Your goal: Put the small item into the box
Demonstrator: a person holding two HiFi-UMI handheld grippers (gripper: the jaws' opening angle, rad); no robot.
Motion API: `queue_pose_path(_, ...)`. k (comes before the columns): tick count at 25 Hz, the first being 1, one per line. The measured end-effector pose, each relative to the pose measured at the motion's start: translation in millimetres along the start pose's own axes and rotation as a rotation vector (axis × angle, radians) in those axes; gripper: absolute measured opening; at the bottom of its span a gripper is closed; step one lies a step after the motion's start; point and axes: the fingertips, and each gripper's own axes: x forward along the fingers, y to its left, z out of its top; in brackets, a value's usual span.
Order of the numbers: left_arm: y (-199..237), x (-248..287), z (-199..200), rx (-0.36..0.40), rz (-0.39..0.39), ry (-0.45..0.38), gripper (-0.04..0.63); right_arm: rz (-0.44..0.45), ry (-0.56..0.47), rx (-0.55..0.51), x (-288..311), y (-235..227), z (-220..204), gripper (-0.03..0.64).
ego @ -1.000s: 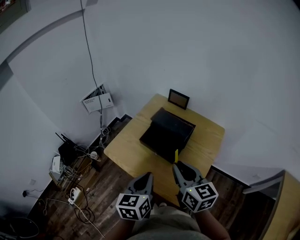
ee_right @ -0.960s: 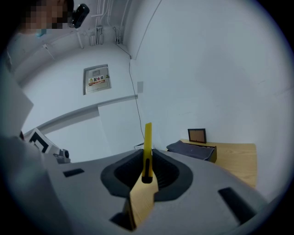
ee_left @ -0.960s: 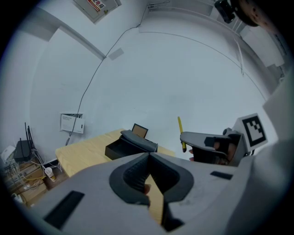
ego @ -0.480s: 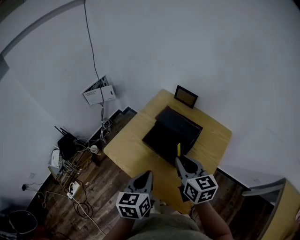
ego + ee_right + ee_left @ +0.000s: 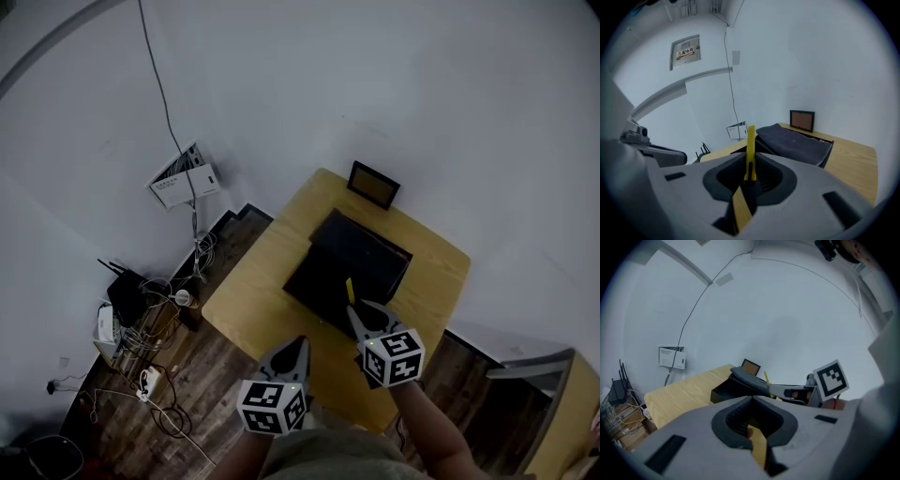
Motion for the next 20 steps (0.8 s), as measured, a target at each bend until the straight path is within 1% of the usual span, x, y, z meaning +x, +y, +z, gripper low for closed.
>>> queue_pose_path(4, 7, 12, 1, -0.010, -0.003, 0.017, 0.003, -0.004, 0.085, -0.010, 25, -6, -15, 0.052)
queue_pose_path(14, 21, 26, 1, -0.034, -0.009, 0.036, 0.003, -0.038, 0.315, -0.127, 74, -15, -43, 0.052)
queue_pose_path(20, 27, 31, 1, -0.042, -0.010, 0.044, 0.003, -0.052, 0.447, -0.151, 95, -26, -61, 0.052)
